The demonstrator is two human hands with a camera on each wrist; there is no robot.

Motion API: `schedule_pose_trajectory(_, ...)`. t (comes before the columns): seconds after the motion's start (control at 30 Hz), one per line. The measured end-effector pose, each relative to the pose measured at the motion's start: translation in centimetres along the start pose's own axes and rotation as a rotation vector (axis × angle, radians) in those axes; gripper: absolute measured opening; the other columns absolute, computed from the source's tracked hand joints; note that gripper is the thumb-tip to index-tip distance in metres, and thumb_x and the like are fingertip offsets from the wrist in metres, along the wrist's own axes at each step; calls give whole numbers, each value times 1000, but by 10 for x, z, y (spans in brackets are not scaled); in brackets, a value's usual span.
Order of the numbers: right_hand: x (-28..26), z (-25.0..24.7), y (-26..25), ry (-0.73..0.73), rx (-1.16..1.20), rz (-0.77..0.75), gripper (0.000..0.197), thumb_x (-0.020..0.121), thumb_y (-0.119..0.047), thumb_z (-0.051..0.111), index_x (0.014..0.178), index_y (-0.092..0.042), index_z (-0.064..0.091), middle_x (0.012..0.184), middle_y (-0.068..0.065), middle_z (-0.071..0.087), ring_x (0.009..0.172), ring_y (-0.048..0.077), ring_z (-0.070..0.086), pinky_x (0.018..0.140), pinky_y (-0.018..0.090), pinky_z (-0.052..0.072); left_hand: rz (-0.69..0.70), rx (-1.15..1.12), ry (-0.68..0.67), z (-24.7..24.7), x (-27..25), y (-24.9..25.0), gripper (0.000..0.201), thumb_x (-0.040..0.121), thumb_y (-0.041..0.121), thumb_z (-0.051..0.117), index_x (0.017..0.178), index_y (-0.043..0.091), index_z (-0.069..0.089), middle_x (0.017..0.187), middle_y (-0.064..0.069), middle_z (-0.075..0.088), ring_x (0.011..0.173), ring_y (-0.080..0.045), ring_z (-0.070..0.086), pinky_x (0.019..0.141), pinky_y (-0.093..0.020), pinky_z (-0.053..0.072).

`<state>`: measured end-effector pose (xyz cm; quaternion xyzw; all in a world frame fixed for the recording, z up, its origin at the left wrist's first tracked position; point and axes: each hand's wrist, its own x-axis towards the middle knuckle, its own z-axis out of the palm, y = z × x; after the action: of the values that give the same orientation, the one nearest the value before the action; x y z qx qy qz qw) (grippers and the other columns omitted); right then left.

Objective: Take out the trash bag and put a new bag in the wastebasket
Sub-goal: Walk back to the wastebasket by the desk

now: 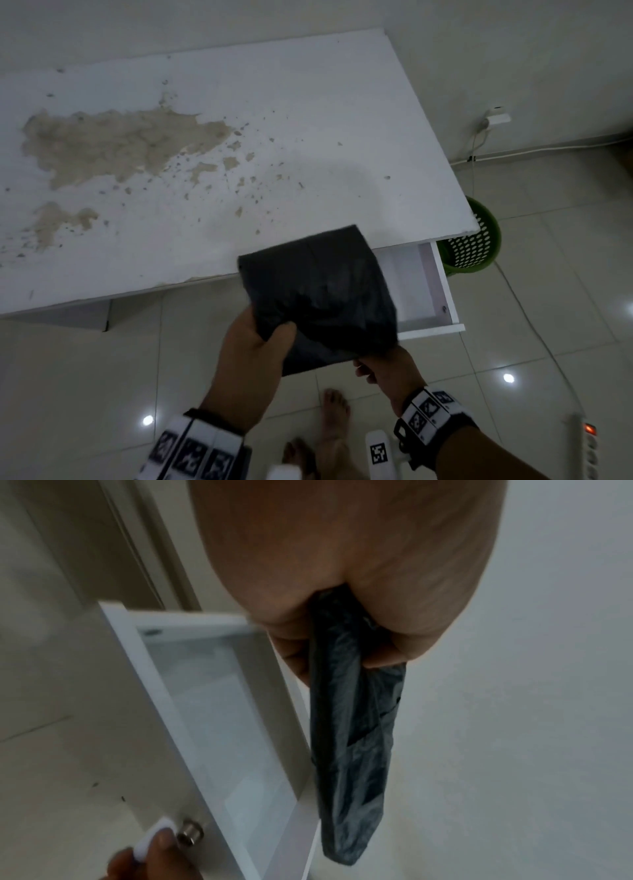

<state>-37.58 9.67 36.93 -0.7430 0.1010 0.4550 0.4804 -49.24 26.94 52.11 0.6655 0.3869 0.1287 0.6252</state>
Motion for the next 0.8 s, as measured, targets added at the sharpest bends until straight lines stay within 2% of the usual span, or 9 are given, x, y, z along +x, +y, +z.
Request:
schedule_pose_trajectory(0.1, 1, 5, -11, 36, 22, -75, 11, 89, -11, 67, 85, -1, 69, 74, 11, 72, 58, 16, 62, 54, 27, 45, 86, 36, 204, -30, -7, -10, 30, 97, 7, 59, 109, 34, 66, 95, 28, 73, 89, 7, 68, 77, -19, 56)
schedule_pose_trajectory(0.17, 8, 12, -24, 59, 13, -118, 12, 90, -14, 68, 87, -3, 70, 74, 9, 72, 55, 13, 60, 53, 24, 45, 106, 37, 302, -49, -7, -17, 31, 98, 6, 58, 115, 31, 62, 93, 35, 70, 88, 15, 64, 72, -6, 49)
schedule_pose_trajectory(0.3, 32, 25, -60, 140, 47, -198, 17, 91, -16, 68, 86, 0, 70, 73, 10, 69, 53, 14, 56, 46, 19, 44, 108, 12, 415, -74, -1, -29, 33, 99, 5, 57, 126, 21, 63, 110, 19, 70, 99, 9, 65, 78, -10, 51)
schedule_pose_trajectory(0.37, 45, 28, -77, 196, 76, -210, 19, 91, -19, 68, 82, -2, 71, 73, 12, 69, 54, 16, 56, 50, 25, 45, 93, -3, 428, -78, 1, -32, 33, 98, 4, 57, 129, 15, 62, 113, 13, 71, 99, 7, 67, 76, -6, 51)
schedule_pose_trajectory(0.5, 63, 30, -105, 228, 89, -183, 21, 91, -21, 69, 73, -9, 69, 70, 10, 67, 57, 19, 57, 57, 30, 45, 55, -65, 400, -72, 2, -33, 36, 97, 2, 58, 128, 21, 61, 107, 15, 74, 96, 1, 70, 72, -8, 54)
schedule_pose_trajectory(0.6, 65, 26, -113, 179, 122, -137, 14, 92, -19, 68, 89, -5, 71, 74, 10, 69, 56, 15, 59, 52, 26, 45, 36, -97, 359, -65, 5, -30, 34, 97, 2, 59, 126, 20, 61, 108, 8, 73, 95, -5, 72, 69, -9, 54)
schedule_pose_trajectory(0.67, 61, 25, -111, 140, 151, -131, 19, 94, -20, 65, 103, -4, 70, 83, 10, 71, 61, 16, 63, 53, 25, 47, 33, -130, 325, -62, 5, -26, 36, 97, 1, 58, 127, 19, 61, 109, 6, 75, 96, -7, 72, 71, -11, 55)
schedule_pose_trajectory(0.73, 49, 23, -106, 119, 172, -134, 27, 96, -26, 61, 112, -5, 67, 90, 10, 71, 69, 19, 65, 58, 28, 48, 34, -158, 275, -60, 5, -21, 37, 97, 1, 58, 130, 19, 60, 112, 5, 75, 100, -8, 72, 76, -15, 57)
schedule_pose_trajectory(0.8, 29, 20, -102, 110, 193, -110, 37, 96, -39, 58, 117, -8, 65, 96, 10, 72, 77, 23, 68, 64, 31, 51, 21, -197, 204, -59, 5, -16, 39, 98, 3, 58, 133, 19, 60, 118, 3, 74, 107, -15, 71, 86, -26, 59)
